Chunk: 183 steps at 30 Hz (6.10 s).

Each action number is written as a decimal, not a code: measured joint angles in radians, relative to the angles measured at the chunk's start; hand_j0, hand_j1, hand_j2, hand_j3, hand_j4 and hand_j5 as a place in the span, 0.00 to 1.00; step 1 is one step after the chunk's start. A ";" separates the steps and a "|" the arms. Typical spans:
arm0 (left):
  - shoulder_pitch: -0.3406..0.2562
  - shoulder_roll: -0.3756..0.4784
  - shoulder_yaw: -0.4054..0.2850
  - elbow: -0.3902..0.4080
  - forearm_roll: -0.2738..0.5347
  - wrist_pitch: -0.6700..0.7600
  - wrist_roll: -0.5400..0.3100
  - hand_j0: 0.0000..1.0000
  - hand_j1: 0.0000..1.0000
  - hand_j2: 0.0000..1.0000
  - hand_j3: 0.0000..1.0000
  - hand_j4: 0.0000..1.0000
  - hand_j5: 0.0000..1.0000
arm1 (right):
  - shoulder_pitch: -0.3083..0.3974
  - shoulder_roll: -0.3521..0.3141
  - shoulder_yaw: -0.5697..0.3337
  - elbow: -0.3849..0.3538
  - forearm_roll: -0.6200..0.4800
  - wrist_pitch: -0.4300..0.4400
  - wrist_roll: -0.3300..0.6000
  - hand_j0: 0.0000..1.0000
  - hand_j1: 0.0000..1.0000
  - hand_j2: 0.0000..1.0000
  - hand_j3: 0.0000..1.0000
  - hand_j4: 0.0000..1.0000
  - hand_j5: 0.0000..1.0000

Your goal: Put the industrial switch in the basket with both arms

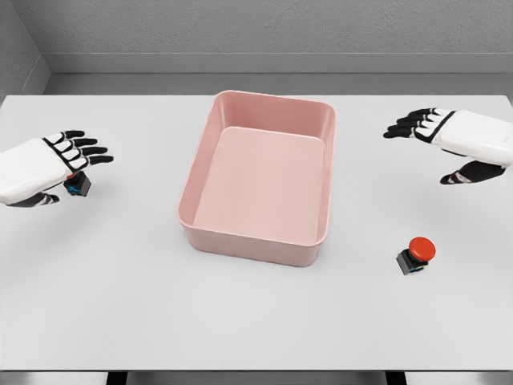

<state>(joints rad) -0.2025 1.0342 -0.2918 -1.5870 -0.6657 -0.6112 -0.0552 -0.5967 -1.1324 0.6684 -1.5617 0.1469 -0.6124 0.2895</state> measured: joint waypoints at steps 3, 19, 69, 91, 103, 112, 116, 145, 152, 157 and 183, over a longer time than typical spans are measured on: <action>-0.005 0.000 0.000 0.007 -0.001 0.000 0.002 1.00 1.00 1.00 1.00 1.00 1.00 | 0.000 -0.006 0.000 0.000 -0.001 0.000 0.000 1.00 1.00 1.00 1.00 1.00 1.00; -0.063 -0.083 -0.009 0.198 -0.022 0.000 0.006 1.00 1.00 1.00 1.00 1.00 1.00 | 0.072 -0.036 0.020 -0.001 0.001 0.000 0.025 1.00 1.00 1.00 1.00 1.00 1.00; -0.189 -0.195 -0.133 0.416 -0.064 0.001 0.026 0.46 0.46 0.46 0.46 0.46 0.46 | 0.261 -0.057 0.028 -0.104 0.009 0.000 0.073 0.97 0.97 0.97 0.97 0.97 0.97; -0.179 -0.179 -0.123 0.129 -0.052 0.000 0.020 0.29 0.29 0.29 0.29 0.29 0.29 | 0.270 -0.064 0.029 -0.104 0.010 0.000 0.097 0.83 0.83 0.83 0.83 0.83 0.83; -0.186 -0.180 -0.122 0.047 0.003 0.000 0.020 0.29 0.29 0.29 0.29 0.29 0.29 | 0.270 -0.068 0.026 -0.103 0.010 0.000 0.119 0.66 0.66 0.66 0.66 0.66 0.66; -0.196 -0.187 -0.120 -0.010 0.034 0.000 0.020 0.29 0.29 0.29 0.29 0.29 0.29 | 0.261 -0.069 0.009 -0.099 0.010 0.000 0.126 0.55 0.55 0.55 0.55 0.55 0.55; -0.204 -0.192 -0.120 -0.037 0.037 0.000 0.020 0.29 0.29 0.29 0.29 0.29 0.29 | 0.259 -0.070 -0.012 -0.096 0.010 0.000 0.129 0.53 0.53 0.53 0.53 0.53 0.53; -0.252 -0.448 -0.157 -0.074 -0.068 0.000 0.010 0.29 0.29 0.29 0.29 0.29 0.29 | 0.179 -0.062 -0.079 -0.097 0.006 0.000 0.126 0.51 0.51 0.51 0.51 0.51 0.51; -0.284 -0.539 -0.206 0.004 -0.138 0.000 0.007 0.30 0.30 0.30 0.30 0.30 0.30 | 0.156 -0.061 -0.080 -0.098 0.006 -0.001 0.125 0.50 0.50 0.50 0.50 0.50 0.50; -0.298 -0.596 -0.235 0.078 -0.188 0.000 0.006 0.31 0.31 0.31 0.31 0.31 0.31 | 0.126 -0.060 -0.080 -0.098 0.005 0.000 0.125 0.51 0.51 0.51 0.51 0.51 0.51; -0.318 -0.673 -0.274 0.143 -0.232 0.000 0.003 0.88 0.88 0.88 0.88 0.88 0.88 | 0.031 0.044 -0.079 -0.100 0.000 -0.001 0.118 0.50 0.50 0.50 0.50 0.50 0.50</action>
<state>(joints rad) -0.5200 0.3608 -0.5655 -1.4443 -0.8981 -0.6112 -0.0525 -0.5660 -1.0881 0.5897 -1.6613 0.1469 -0.6130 0.4080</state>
